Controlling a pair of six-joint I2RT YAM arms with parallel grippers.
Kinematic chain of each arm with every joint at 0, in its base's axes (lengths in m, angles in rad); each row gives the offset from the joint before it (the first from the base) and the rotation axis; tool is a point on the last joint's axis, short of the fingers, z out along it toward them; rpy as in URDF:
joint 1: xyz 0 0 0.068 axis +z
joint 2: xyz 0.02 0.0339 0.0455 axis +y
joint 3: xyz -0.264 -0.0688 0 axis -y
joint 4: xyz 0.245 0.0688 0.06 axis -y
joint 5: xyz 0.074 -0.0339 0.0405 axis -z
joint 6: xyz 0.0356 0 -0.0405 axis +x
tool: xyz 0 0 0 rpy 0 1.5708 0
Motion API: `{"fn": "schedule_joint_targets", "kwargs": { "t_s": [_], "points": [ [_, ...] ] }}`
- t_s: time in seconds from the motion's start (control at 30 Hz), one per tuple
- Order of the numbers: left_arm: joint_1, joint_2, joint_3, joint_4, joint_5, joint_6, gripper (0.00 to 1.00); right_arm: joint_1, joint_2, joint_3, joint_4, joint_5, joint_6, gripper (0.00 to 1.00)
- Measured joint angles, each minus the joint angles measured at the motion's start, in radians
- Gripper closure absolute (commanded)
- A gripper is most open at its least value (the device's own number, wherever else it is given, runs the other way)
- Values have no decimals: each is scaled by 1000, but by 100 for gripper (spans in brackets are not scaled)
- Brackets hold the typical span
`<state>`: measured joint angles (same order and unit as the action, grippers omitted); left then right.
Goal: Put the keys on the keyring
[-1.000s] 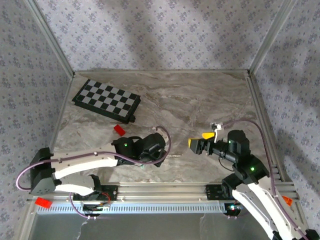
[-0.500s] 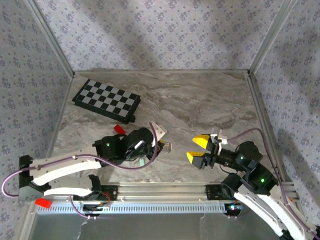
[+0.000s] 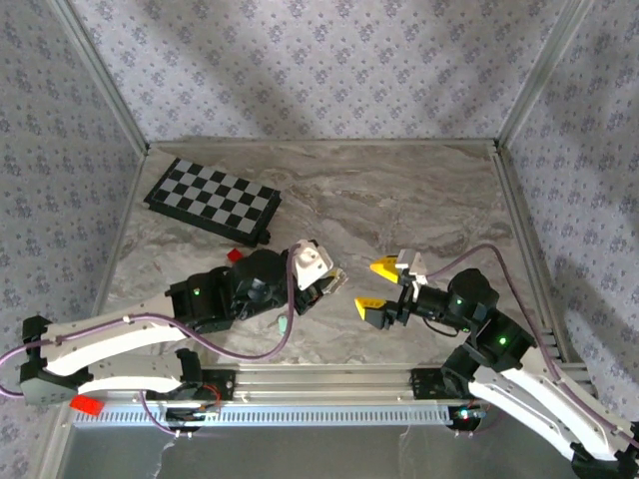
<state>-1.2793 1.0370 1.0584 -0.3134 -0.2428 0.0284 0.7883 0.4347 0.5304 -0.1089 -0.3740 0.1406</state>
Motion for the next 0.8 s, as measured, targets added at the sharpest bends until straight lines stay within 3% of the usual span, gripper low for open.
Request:
{"fn": "schedule_joint_targets", "kwargs": {
  "t_s": [0.37, 0.57, 0.8],
  "points": [
    [-7, 8, 14, 41, 104, 84, 100, 135, 84, -21, 99, 9, -81, 18],
    [-10, -8, 14, 48, 127, 104, 100, 216, 137, -21, 154, 56, -123, 48],
    [-10, -31, 14, 48, 128, 122, 100, 287, 185, -21, 211, 232, -191, 80]
  ]
}}
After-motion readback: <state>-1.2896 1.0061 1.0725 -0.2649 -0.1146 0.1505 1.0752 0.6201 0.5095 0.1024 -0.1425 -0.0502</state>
